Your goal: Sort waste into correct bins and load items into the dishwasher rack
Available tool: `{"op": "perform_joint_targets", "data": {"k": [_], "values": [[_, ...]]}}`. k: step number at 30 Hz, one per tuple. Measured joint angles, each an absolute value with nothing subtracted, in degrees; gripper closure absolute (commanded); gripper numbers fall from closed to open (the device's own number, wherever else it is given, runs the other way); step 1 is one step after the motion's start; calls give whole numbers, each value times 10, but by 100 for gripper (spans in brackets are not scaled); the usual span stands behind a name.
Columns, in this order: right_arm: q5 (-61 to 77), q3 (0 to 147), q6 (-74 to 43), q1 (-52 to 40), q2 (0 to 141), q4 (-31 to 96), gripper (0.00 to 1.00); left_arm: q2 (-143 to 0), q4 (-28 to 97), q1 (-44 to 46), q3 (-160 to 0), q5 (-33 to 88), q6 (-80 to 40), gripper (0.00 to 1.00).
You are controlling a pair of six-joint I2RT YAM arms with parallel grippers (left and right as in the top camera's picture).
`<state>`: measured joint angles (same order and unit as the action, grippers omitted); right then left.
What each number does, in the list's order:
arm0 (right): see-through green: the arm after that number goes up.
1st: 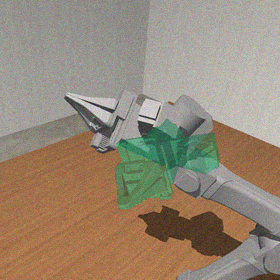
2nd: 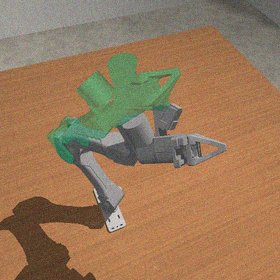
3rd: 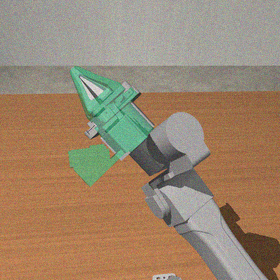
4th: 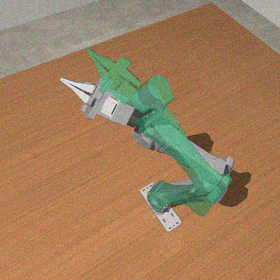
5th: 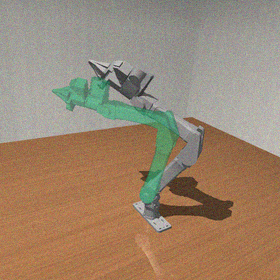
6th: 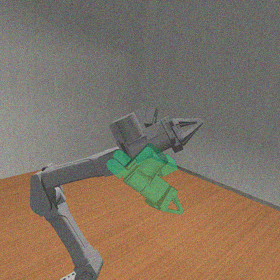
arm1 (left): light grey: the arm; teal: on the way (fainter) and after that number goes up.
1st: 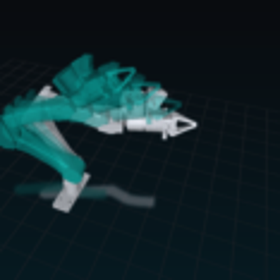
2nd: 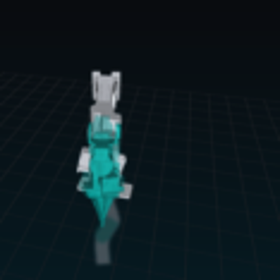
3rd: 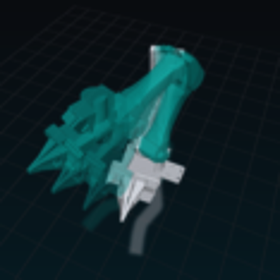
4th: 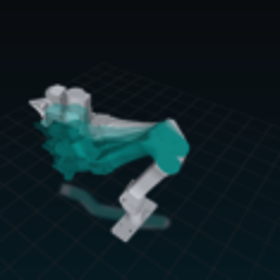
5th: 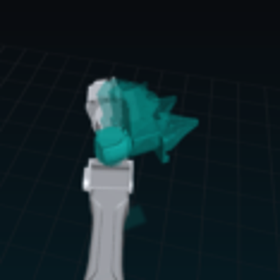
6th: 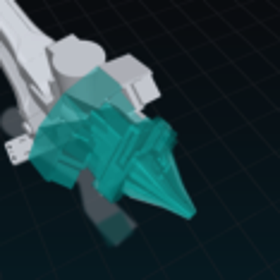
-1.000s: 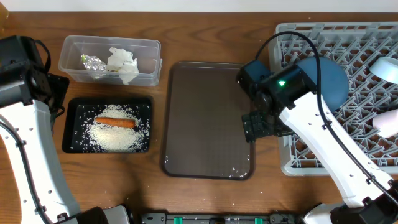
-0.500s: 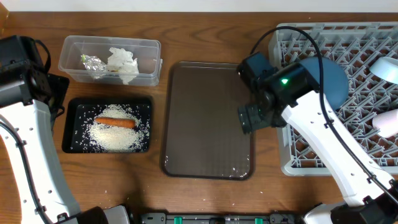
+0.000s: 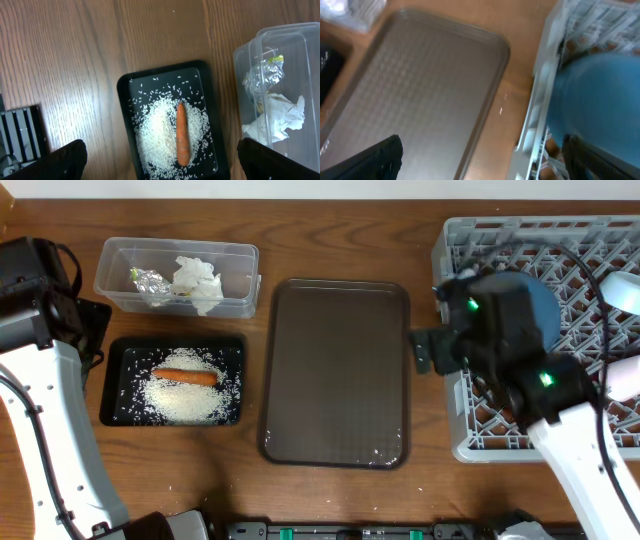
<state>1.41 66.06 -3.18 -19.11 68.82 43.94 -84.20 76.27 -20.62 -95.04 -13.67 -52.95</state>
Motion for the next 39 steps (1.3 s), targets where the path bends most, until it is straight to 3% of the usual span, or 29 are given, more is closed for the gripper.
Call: {"op": "perform_joint_targets", "data": {"k": [9,16,27,39], "values": [[68,408,-10,-127,505,178,1,-842,763,-206,-950,-137,-529,2],[95,241,-6,-74,353,53,1,-842,763,-206,-950,-137,-529,2],[108,55,-8,-32,123,10,1,-842,763,-206,-950,-137,-529,2],[106,5,-19,17,30,27,1,-842,763,-206,-950,-137,-529,2]]}}
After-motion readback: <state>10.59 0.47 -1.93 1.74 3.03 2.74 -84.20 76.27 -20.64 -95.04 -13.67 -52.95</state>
